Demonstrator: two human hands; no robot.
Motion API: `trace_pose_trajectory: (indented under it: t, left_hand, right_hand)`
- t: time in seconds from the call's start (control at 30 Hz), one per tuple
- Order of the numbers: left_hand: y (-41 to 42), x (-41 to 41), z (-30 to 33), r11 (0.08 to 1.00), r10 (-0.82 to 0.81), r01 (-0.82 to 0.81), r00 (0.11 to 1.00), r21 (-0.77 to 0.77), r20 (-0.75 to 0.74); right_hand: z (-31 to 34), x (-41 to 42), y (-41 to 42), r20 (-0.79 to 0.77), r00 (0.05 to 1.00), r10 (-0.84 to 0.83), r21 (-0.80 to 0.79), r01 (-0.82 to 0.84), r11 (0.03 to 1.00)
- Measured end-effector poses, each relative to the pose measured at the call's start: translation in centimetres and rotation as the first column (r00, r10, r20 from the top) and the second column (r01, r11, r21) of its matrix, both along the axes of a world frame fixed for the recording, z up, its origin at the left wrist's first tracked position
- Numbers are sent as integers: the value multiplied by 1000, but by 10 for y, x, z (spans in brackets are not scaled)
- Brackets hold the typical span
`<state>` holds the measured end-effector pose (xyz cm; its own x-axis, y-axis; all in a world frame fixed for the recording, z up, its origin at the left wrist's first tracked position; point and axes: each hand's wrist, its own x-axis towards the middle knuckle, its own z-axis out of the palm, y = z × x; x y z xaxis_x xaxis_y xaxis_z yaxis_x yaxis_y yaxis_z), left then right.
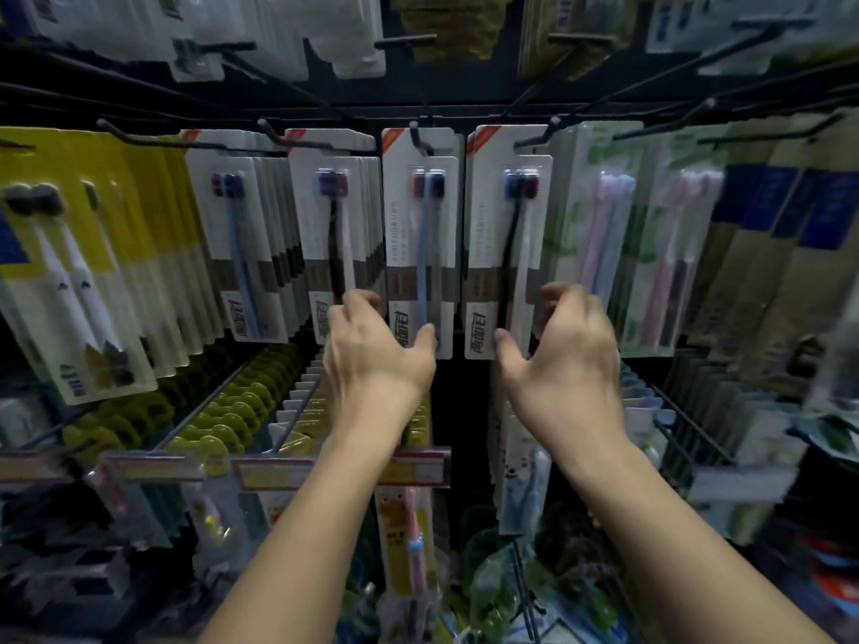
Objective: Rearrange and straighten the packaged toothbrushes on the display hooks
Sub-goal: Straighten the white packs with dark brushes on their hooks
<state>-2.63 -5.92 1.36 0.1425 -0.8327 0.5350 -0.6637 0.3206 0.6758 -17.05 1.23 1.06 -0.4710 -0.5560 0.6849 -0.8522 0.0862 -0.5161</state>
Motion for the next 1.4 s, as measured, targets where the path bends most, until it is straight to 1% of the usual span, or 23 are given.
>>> trace_pose_trajectory:
  t: [0.17,0.3,0.4,0.53,0.83,1.0,1.13,1.4]
  left_hand:
    - [-7,-5,-2,1000,16,-17,999,1,36]
    - [-11,-8,-4,998,57,-57,993,-1,104]
    - [-13,-10,-4,998,68,-67,989,-19,128]
    - [-11,-13,1,999,52,-49,992,-21,119]
    - [-8,-17,2,997,62,-55,989,-53,135]
    - [-4,-15,4,999,49,-45,987,-30,152]
    - [2,-10,4,999,44,-43,986,-14,159]
    - [29,1,1,996,-15,23,995,-85,102]
  right_hand:
    - [1,-1,-12,23,999,-49,94,46,995]
    - [1,-1,-21,32,998,-45,87,43,995]
    - [1,-1,-26,29,999,-38,71,36,997]
    - [0,1,-29,3,1000,-14,74,14,997]
    - [0,1,-30,-61,997,-42,99,48,994]
    - [-1,0,-27,-20,998,-65,103,66,992]
    - [-1,0,-19,14,999,-49,120,47,992]
    - [-1,6,7,44,998,35,76,-38,996]
